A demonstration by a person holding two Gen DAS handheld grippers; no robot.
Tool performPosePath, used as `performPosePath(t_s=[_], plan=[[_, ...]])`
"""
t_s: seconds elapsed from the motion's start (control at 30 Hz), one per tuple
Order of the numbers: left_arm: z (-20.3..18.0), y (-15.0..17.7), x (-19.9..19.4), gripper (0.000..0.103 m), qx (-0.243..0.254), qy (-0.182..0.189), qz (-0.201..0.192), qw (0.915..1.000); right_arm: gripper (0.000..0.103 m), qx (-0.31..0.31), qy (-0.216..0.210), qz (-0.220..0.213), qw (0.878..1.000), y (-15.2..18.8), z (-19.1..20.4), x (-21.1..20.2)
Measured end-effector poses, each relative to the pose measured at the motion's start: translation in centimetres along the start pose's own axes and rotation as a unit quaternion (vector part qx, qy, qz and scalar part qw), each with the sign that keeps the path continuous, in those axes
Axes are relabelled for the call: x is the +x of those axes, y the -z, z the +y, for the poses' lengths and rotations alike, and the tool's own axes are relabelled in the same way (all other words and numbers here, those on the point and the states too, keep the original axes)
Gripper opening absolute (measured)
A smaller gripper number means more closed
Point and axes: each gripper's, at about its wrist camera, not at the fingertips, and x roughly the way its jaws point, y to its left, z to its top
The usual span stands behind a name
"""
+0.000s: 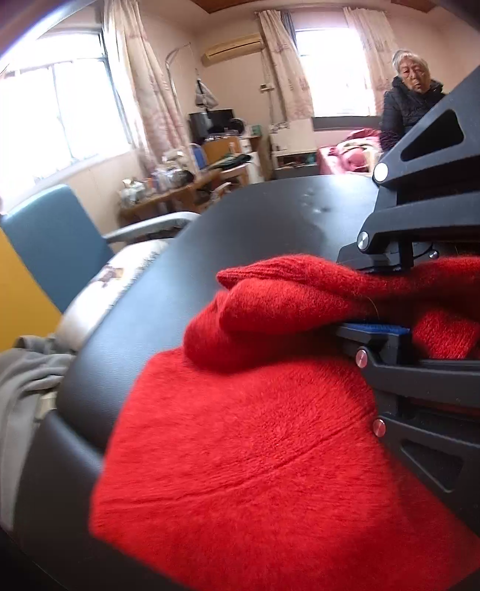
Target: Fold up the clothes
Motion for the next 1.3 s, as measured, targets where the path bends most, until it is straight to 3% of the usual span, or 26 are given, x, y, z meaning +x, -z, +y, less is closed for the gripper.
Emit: performPosePath(t_s=[0.2,0.37,0.47,0.53,0.67,0.7,0.8,0.87,1.0,1.07,1.13,1.23,1.3], plan=[[-1.8,-0.1,-2.5,0.032,-0.012,-0.005,0.029,0.9995,0.103,-0.004,0.007,-0.003,1.000,-0.1,0.5,-0.3],[-3.1,0.1,-5.2,0.035,-0.015,0.066,0.056,0.9962,0.103,-0.018,0.030,0.006,0.999,-0.1,1.8,-1.3],[-3.8,-0.2,-8.0,0.035,0.025,0.077,0.029,0.9962,0.103,-0.023,0.042,0.025,0.999,0.5,2.7,-3.1],[-2.5,-0.3,-10.9,0.035,0.051,0.060,-0.014,0.9968,0.103,-0.022,0.045,0.041,0.998,1.0,3.3,-4.8],[2.1,0.3,-14.9,0.035,0.071,-0.033,-0.106,0.9913,0.103,-0.019,0.043,0.056,0.997,1.4,3.6,-8.6],[3.3,0.7,-15.6,0.035,0.071,-0.053,-0.125,0.9882,0.103,-0.019,0.036,0.047,0.998,0.7,4.0,-9.8],[6.1,1.9,-15.9,0.035,0.068,-0.062,-0.148,0.9847,0.103,-0.022,0.000,0.014,1.000,-0.7,5.3,-12.4],[6.6,2.9,-14.9,0.034,0.080,-0.067,-0.149,0.9834,0.103,-0.024,-0.033,0.011,0.999,-2.2,6.6,-11.5],[7.4,4.6,-13.2,0.034,0.097,-0.040,-0.148,0.9834,0.103,-0.006,-0.112,0.092,0.989,-3.7,7.7,-5.4],[6.8,5.5,-12.0,0.034,0.131,-0.042,-0.147,0.9795,0.103,0.024,-0.146,0.131,0.980,-2.8,7.8,-2.7],[6.6,6.6,-10.4,0.034,0.164,-0.057,-0.134,0.9757,0.103,0.044,-0.184,0.135,0.973,-0.9,7.9,-2.2],[7.2,7.5,-7.8,0.032,0.193,-0.071,-0.115,0.9720,0.103,0.085,-0.176,0.106,0.975,3.7,6.5,-2.7],[7.2,7.9,-7.8,0.032,0.203,-0.072,-0.126,0.9682,0.103,0.139,-0.188,0.044,0.971,5.2,5.2,-4.6]])
